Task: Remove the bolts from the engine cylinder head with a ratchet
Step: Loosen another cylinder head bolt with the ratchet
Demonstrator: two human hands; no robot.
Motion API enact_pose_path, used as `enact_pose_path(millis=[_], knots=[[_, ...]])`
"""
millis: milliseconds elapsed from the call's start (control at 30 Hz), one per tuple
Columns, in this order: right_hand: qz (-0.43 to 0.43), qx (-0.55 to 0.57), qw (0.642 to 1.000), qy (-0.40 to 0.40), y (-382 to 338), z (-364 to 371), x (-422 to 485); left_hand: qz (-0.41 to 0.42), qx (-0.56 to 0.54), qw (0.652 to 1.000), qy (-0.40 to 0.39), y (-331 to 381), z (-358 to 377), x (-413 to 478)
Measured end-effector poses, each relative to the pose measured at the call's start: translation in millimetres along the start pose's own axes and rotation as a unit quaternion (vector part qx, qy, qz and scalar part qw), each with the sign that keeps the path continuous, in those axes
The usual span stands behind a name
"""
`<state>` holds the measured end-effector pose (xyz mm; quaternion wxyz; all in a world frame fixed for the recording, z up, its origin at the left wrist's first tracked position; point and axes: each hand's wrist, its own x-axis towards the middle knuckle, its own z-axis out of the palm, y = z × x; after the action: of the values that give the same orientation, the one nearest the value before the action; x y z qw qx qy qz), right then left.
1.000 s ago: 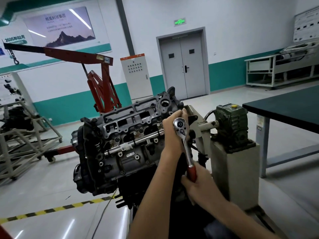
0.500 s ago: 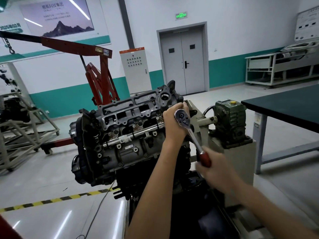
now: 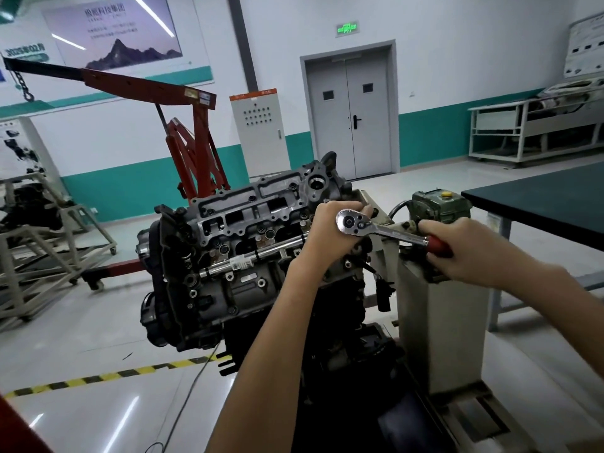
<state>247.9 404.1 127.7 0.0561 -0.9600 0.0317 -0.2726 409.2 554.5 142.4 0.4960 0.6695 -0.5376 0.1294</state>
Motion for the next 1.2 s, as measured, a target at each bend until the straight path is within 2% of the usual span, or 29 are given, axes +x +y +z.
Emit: enact_pose_path(millis=[67,133,200,267,333,367,400,467,533,600,667,733,800,867,1000,1067,1100,1133,1200], knots=[[0.027,0.048,0.999,-0.001,-9.2,13.3,-5.2,-0.013,-0.031,0.998,0.044,1.9,3.8,-3.3],[0.094,0.173,0.980,-0.001,-36.2,38.9,-21.4,-0.022,-0.048,0.995,0.087,2.7,10.8,-3.9],[0.151,0.299,0.941,0.040,-72.6,67.3,-34.9,-0.038,-0.067,0.989,0.128,2.9,19.2,-2.4],[0.199,0.418,0.883,0.073,-112.9,90.0,-38.3,-0.048,-0.067,0.982,0.169,3.7,25.5,-0.1],[0.209,0.510,0.831,0.079,-140.7,105.9,-34.5,-0.050,-0.031,0.978,0.199,3.6,27.5,0.9],[0.204,0.526,0.822,0.078,-144.7,109.5,-32.9,-0.042,-0.027,0.979,0.198,1.1,27.5,1.0],[0.201,0.519,0.828,0.072,-140.4,108.8,-32.3,-0.036,-0.042,0.981,0.184,0.5,26.4,-0.2],[0.182,0.432,0.881,0.063,-113.2,96.4,-33.7,-0.025,-0.070,0.989,0.126,0.9,19.8,-2.1],[0.127,0.319,0.939,0.026,-73.0,71.5,-34.3,-0.011,-0.038,0.997,0.061,0.7,10.7,-1.5],[0.060,0.215,0.974,-0.037,-34.2,37.7,-25.1,-0.003,0.002,1.000,0.004,2.2,2.1,2.1],[0.004,0.067,0.997,-0.041,-6.1,7.6,-7.4,0.000,0.010,1.000,-0.028,2.8,-2.0,4.6],[-0.016,-0.023,1.000,-0.009,2.8,-5.5,4.6,-0.009,0.001,1.000,-0.005,2.9,-0.3,2.9],[0.004,0.004,1.000,-0.001,-3.5,5.6,0.1,-0.027,-0.028,0.998,0.048,3.1,5.0,-0.3],[0.076,0.125,0.989,-0.016,-25.7,31.4,-16.8,-0.034,-0.046,0.994,0.094,2.4,12.9,-0.6],[0.190,0.360,0.911,0.064,-96.6,85.6,-35.6,-0.042,-0.059,0.981,0.181,1.1,27.1,2.6],[0.199,0.461,0.862,0.061,-127.7,100.3,-31.3,-0.046,-0.050,0.976,0.209,-1.1,29.2,3.7],[0.191,0.487,0.850,0.059,-134.1,102.4,-29.5,-0.047,-0.055,0.975,0.211,-2.8,28.6,3.7],[0.185,0.481,0.855,0.057,-132.1,99.7,-28.4,-0.047,-0.070,0.976,0.203,-3.6,26.9,3.1],[0.161,0.396,0.902,0.055,-106.8,85.7,-29.7,-0.035,-0.091,0.983,0.157,-4.8,21.8,1.0]])
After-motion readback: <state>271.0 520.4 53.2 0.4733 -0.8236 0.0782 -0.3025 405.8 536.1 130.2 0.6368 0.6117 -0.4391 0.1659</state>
